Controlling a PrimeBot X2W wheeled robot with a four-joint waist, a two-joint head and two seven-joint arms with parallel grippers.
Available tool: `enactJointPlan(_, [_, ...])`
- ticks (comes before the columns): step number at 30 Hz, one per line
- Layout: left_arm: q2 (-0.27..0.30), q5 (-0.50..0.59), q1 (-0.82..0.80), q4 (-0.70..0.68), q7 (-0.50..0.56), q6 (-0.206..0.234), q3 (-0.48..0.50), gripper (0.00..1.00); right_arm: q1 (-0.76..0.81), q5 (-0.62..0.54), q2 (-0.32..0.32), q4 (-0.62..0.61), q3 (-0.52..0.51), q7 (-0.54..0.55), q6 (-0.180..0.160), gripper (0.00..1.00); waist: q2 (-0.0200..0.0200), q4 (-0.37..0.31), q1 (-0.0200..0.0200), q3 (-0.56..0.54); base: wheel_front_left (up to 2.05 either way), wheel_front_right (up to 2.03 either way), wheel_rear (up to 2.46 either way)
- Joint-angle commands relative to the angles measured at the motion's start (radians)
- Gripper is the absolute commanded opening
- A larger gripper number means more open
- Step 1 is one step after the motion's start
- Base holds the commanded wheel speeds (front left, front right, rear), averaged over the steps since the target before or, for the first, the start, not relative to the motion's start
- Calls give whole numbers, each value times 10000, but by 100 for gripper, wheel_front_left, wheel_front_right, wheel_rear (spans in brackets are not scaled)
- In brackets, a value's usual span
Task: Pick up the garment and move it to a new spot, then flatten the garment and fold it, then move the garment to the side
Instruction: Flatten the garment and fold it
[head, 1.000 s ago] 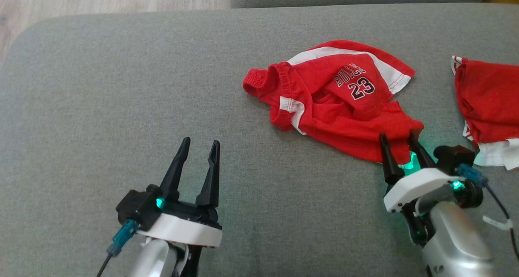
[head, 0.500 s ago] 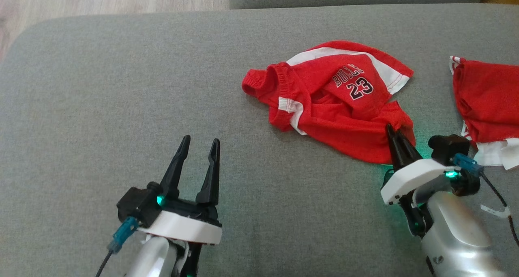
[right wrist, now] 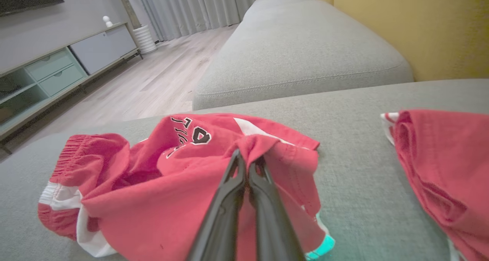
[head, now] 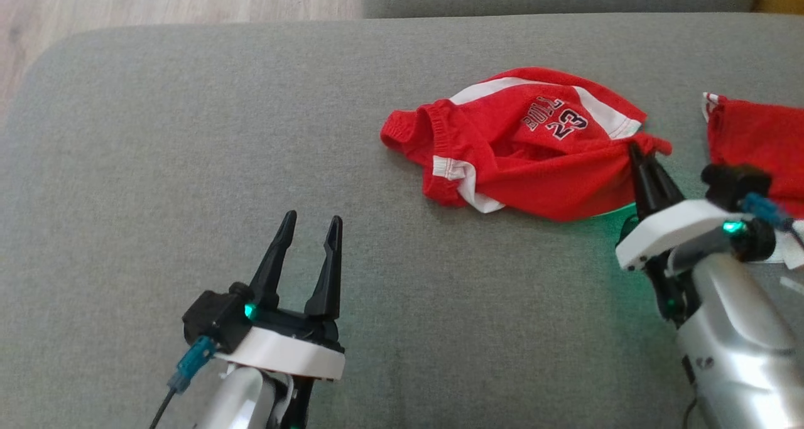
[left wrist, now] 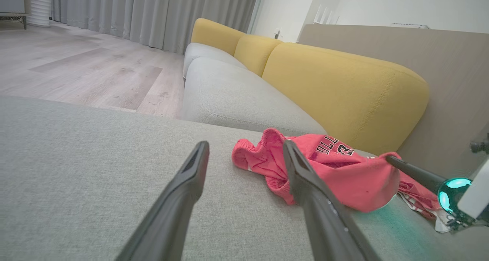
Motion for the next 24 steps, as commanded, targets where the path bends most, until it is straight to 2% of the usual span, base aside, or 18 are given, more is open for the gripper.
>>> enactJointPlan(1, [22, -65, -293, -308, -95, 15, 258, 100, -510, 108, -186, -376, 61, 224, -9, 0, 0, 106, 0, 57, 0, 0, 0])
enactJointPlan(7, [22, -105, -337, -288, -95, 15, 153, 100, -1177, -123, -536, 296, -499, 1306, -9, 2, 0, 436, 0, 164, 0, 0, 0])
enactJointPlan(8, [22, -113, -342, -284, -95, 15, 136, 100, -1289, -152, -550, 430, -573, 1432, -9, 10, 0, 488, 0, 170, 0, 0, 0])
enactJointPlan(9, [22, -113, -342, -284, -95, 15, 136, 100, -1289, -152, -550, 430, -573, 1432, -9, 10, 0, 488, 0, 170, 0, 0, 0])
enactJointPlan(10, [22, -121, -347, -283, -95, 15, 123, 100, -1406, -198, -549, 537, -576, 1544, -9, 19, 0, 531, 0, 175, 0, 0, 0])
enactJointPlan(11, [22, -126, -347, -282, -95, 15, 117, 100, -1526, -197, -520, 643, -591, 1640, -9, 16, 0, 565, 0, 177, 0, 0, 0])
enactJointPlan(13, [22, -130, -342, -285, -95, 15, 113, 100, -1777, -205, -486, 908, -589, 1835, -9, 0, 0, 625, 0, 194, 0, 0, 0])
enactJointPlan(14, [22, -127, -344, -284, -95, 15, 107, 100, -1913, -261, -494, 1053, -558, 1899, -9, 1, 0, 653, 0, 206, 0, 0, 0])
enactJointPlan(15, [22, -125, -344, -285, -95, 15, 97, 100, -2053, -295, -493, 1218, -576, 1920, -9, 19, 0, 676, 0, 209, 0, 0, 0])
enactJointPlan(16, [22, -125, -343, -287, -95, 15, 86, 100, -2195, -363, -502, 1419, -631, 1909, -9, 82, 0, 695, 0, 211, 0, 0, 0])
enactJointPlan(17, [22, -127, -345, -285, -95, 15, 79, 100, -2336, -461, -516, 1634, -682, 1880, -9, 100, 0, 710, 0, 213, 0, 0, 0])
enactJointPlan(24, [22, -128, -317, -293, -95, 15, 177, 100, -3038, -1093, -494, 2694, -820, 1197, -9, 100, 0, 588, 0, 112, 0, 0, 0])
